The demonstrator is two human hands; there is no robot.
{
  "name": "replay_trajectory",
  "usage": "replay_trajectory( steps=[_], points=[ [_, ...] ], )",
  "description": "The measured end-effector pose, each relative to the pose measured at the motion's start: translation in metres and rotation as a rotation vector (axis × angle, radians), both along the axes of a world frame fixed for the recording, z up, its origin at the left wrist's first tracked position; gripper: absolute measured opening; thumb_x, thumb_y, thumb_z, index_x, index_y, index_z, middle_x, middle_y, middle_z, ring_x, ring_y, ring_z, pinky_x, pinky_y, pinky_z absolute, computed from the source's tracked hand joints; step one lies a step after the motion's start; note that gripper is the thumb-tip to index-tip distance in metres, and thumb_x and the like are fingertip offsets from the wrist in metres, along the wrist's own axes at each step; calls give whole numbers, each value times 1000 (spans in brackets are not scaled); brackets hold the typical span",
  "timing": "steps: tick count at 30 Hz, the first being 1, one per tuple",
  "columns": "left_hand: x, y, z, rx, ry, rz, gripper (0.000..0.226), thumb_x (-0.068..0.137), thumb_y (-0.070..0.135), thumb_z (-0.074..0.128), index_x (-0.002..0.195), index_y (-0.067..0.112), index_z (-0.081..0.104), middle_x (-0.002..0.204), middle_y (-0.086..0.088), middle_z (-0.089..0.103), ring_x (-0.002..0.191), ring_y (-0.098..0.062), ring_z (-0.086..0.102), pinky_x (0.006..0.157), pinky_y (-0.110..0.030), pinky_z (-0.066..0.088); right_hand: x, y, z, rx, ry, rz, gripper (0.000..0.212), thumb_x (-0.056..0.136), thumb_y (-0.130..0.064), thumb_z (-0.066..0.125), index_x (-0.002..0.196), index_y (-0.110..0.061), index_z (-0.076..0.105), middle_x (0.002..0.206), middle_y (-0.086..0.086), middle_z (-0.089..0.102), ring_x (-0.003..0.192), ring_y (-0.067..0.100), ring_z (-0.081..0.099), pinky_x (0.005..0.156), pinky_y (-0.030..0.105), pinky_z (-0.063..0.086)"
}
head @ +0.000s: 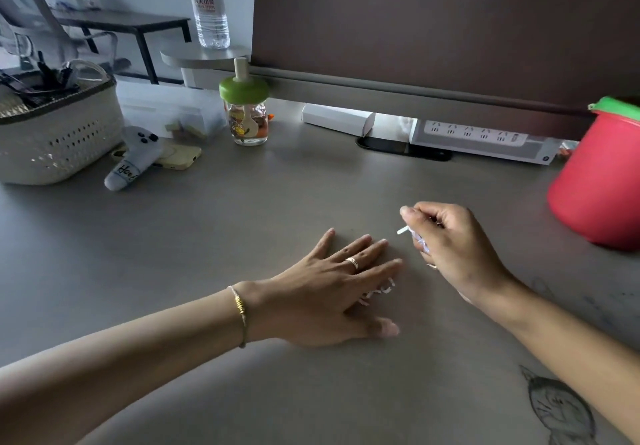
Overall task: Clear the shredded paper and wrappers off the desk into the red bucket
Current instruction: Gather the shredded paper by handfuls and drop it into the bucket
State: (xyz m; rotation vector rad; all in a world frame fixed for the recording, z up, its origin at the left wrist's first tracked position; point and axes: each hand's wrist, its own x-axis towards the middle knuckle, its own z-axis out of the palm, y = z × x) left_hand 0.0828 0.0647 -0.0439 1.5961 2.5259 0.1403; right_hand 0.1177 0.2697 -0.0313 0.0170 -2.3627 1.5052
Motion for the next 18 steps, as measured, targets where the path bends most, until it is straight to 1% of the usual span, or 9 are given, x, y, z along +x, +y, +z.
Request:
replay_trajectory(
  steps=[2, 4, 5, 7, 9, 10, 13, 16, 18],
  points=[
    [-1, -11, 3, 74, 6, -88, 69, 94, 68, 33, 156, 41, 16, 167, 5, 3, 153, -10, -6, 124, -42, -4, 2, 0, -2, 15, -11, 7, 46, 92, -39, 54, 53, -20, 38, 46, -10, 34, 40, 7, 26, 43, 20, 26],
    [-3, -23, 6, 220, 36, -118, 54, 97, 57, 44, 147, 38, 42, 161, 4, 31, 149, -14, 25, 122, -37, 22, 3, -1, -3, 11, -19, 14, 47, 92, -39, 54, 52, -21, 39, 47, -9, 33, 41, 8, 26, 44, 20, 26],
    [-3, -28, 7, 284, 76, -85, 49, 97, 55, 47, 141, 35, 50, 153, 5, 44, 141, -15, 40, 114, -35, 34, 3, -1, -3, 8, -21, 15, 47, 92, -40, 54, 52, -22, 39, 47, -9, 33, 41, 9, 25, 44, 20, 26],
    [-3, -32, 8, 338, 206, 61, 49, 92, 63, 48, 129, 32, 55, 127, 9, 58, 116, -17, 56, 97, -33, 44, 3, 0, -1, 7, -23, 14, 47, 92, -40, 54, 52, -22, 38, 48, -8, 31, 42, 9, 24, 44, 20, 25],
    [-3, -31, 9, 307, 318, 189, 58, 83, 79, 42, 109, 29, 56, 101, 8, 57, 93, -20, 56, 81, -34, 45, 4, 1, 1, 5, -22, 18, 47, 92, -40, 53, 52, -22, 37, 50, -7, 30, 42, 10, 23, 43, 20, 25],
    [-3, -27, 9, 272, 350, 215, 65, 79, 86, 37, 100, 27, 55, 93, 7, 56, 87, -20, 56, 76, -35, 45, 4, 1, 1, 5, -22, 22, 47, 93, -39, 53, 52, -23, 37, 50, -6, 30, 42, 10, 23, 44, 20, 25],
    [-1, -11, 11, 183, 392, 187, 76, 72, 94, 27, 93, 25, 51, 84, 5, 56, 81, -21, 58, 67, -34, 43, 4, 2, 3, 11, -19, 24, 47, 93, -39, 53, 51, -23, 39, 49, -8, 31, 41, 9, 24, 43, 19, 26],
    [1, 3, 11, 166, 408, 86, 72, 75, 92, 26, 88, 23, 44, 78, 4, 49, 76, -23, 58, 58, -34, 33, 4, 5, 2, 19, -23, 17, 47, 93, -38, 53, 53, -20, 37, 49, -7, 31, 42, 8, 24, 43, 20, 25],
    [-1, 6, 11, 180, 421, 19, 64, 83, 85, 26, 86, 23, 44, 75, 3, 47, 70, -25, 57, 55, -33, 28, 5, 7, 1, 22, -26, 23, 47, 95, -36, 53, 54, -20, 37, 50, -7, 31, 42, 8, 23, 43, 20, 24]
  ],
)
